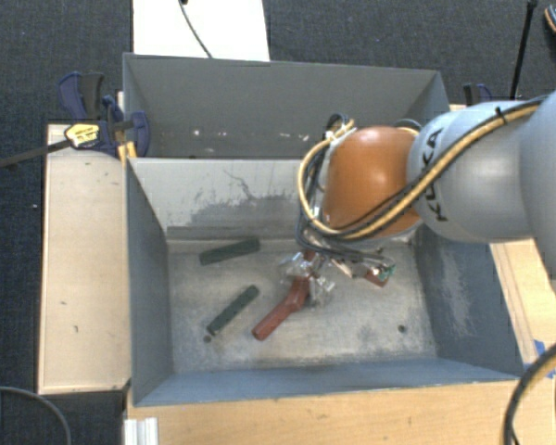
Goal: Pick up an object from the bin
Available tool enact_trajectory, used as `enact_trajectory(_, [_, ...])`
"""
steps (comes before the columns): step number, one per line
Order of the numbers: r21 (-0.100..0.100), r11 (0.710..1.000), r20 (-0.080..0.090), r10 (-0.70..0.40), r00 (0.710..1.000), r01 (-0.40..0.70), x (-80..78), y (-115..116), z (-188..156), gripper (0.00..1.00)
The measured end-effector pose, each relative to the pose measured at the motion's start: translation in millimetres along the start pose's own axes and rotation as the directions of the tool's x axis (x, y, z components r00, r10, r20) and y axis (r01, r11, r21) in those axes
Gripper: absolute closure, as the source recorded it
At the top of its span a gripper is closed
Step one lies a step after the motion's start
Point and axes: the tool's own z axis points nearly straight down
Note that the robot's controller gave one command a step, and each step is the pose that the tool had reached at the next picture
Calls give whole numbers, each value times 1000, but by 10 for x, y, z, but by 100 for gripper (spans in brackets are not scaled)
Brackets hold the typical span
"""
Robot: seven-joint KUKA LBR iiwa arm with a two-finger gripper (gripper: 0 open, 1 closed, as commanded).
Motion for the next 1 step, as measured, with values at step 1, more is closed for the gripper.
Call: enact_trajectory(1, [-2,1000,-2,1,1000,-1,1,3,-103,100])
